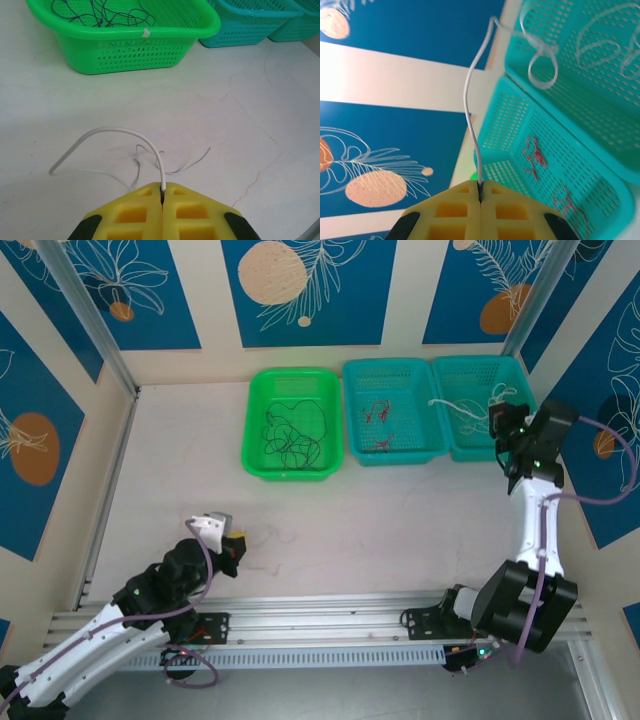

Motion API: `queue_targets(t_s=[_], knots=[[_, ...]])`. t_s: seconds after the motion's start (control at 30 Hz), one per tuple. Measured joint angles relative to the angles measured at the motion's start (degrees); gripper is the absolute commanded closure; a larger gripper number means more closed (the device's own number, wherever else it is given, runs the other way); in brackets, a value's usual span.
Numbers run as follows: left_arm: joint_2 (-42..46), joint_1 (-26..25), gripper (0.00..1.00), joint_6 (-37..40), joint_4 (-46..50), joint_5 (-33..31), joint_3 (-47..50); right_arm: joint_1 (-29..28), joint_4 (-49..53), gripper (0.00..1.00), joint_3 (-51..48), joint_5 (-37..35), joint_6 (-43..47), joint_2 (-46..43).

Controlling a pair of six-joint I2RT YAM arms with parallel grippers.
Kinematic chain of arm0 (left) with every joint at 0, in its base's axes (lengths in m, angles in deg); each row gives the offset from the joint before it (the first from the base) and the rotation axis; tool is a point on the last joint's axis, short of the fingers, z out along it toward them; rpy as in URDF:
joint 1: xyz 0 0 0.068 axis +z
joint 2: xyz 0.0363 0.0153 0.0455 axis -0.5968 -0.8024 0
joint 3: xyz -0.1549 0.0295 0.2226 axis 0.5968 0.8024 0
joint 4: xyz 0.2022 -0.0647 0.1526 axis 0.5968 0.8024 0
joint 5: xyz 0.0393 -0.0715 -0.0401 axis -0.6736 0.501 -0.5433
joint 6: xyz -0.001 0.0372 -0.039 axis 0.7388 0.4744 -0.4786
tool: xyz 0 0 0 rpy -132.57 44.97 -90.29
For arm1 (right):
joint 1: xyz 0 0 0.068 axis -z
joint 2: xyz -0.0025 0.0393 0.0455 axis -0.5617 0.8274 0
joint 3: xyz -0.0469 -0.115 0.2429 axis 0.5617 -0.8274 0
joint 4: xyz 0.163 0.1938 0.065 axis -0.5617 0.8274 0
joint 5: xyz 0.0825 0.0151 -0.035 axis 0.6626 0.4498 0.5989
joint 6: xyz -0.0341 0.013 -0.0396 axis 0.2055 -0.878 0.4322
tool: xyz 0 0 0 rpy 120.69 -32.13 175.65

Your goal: Untangle the cables

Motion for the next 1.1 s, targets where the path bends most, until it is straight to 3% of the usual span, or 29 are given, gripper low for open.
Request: queue_targets(t_s=[0.27,0.37,0.4,0.6,0.8,0.97,1.1], knots=[[1.31,0.0,1.0,0.87,-3.21,4.76,1.22,0.17,-0.39,0.98,10.4,-4.42,0.68,16.24],[1.33,0.0,1.0,1.92,-5.64,8.11,1.31,0.55,1.42,0.49,16.46,-4.87,1.49,24.55],[1.33,0.0,1.0,2.19,-6.29,9.05,1.31,0.79,2.84,0.43,19.02,-4.92,1.53,27.5],[1.33,0.0,1.0,3.02,-7.89,12.13,1.31,1.62,8.46,0.36,24.55,-4.15,1.46,34.49],[0.72,0.0,1.0,3.26,-10.16,13.86,1.31,0.7,5.81,0.35,15.5,-0.17,1.51,25.77],[-2.8,0.04,1.0,3.28,-14.16,15.76,1.31,-3.21,2.89,0.36,0.81,3.17,4.81,9.14],[-6.69,0.04,1.0,3.93,-16.44,17.97,0.72,-10.78,1.64,0.36,-10.36,6.43,12.9,-7.23]])
